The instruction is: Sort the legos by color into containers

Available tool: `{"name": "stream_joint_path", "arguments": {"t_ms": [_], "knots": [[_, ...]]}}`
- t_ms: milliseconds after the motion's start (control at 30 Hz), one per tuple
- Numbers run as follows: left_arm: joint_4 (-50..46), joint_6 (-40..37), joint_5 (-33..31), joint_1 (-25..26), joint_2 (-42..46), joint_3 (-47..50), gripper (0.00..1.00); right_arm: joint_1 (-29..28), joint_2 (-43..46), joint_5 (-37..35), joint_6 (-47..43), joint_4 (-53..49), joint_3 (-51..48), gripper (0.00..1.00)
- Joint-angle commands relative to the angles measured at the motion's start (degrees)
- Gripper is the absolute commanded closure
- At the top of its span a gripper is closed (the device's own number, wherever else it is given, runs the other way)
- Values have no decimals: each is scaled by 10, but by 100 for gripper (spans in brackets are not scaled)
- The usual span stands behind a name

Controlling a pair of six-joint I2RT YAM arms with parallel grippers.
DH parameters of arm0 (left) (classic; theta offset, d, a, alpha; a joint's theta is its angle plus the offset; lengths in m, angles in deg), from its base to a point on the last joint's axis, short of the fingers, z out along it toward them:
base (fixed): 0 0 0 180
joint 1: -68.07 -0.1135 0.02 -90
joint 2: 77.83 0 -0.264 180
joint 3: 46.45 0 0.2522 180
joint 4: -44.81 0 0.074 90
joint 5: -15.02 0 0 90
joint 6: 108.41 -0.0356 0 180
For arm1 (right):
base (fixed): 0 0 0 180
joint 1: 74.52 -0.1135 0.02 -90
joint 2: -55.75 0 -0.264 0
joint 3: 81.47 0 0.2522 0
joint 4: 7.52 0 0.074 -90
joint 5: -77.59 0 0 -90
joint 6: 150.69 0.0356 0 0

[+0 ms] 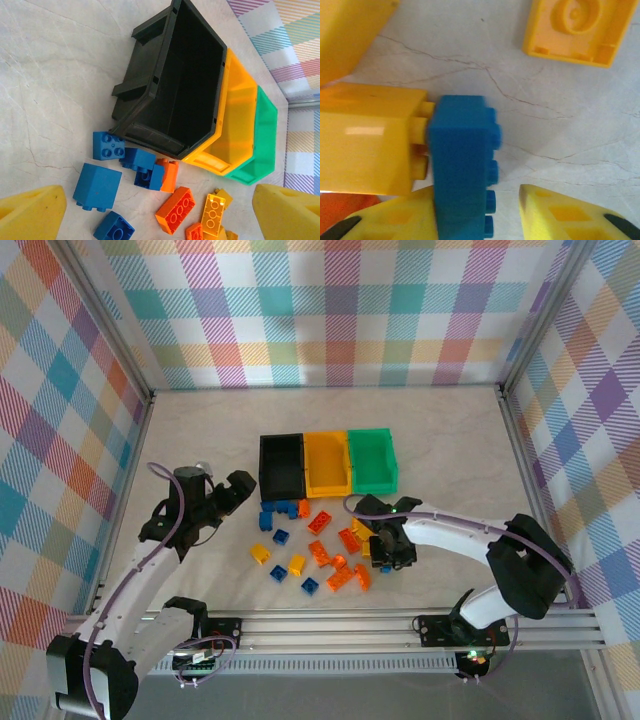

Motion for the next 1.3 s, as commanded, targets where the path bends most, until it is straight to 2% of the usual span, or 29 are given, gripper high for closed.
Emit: {"name": "stream_joint_path", "arguments": {"t_ms": [0,133,400,533,633,800,967,1167,1267], "knots": [[3,-4,4,7,-4,7,4,5,-2,-6,2,1,-16,59],[4,-3,3,7,-8,6,4,10,9,2,-12,39,-29,61],[-1,-3,2,7,-17,0,4,28,48,-11,-39,37,-34,80],[1,3,1,8,-19,-2,4,42,93,-25,-65,0,3,84],[2,6,2,6,-22,-4,4,81,98,-17,-108,-1,64,84],[0,14,2,6,-18,-1,4,143,5,-19,-164,51,186,84],[-9,12,11,6,-16,2,5,191,-121,-17,-173,94,290,83],[-16,12,11,6,-25,9,5,204,-247,-38,-169,85,409,79],[-20,7,12,7,-31,10,5,205,-278,-45,-162,83,435,73]]}}
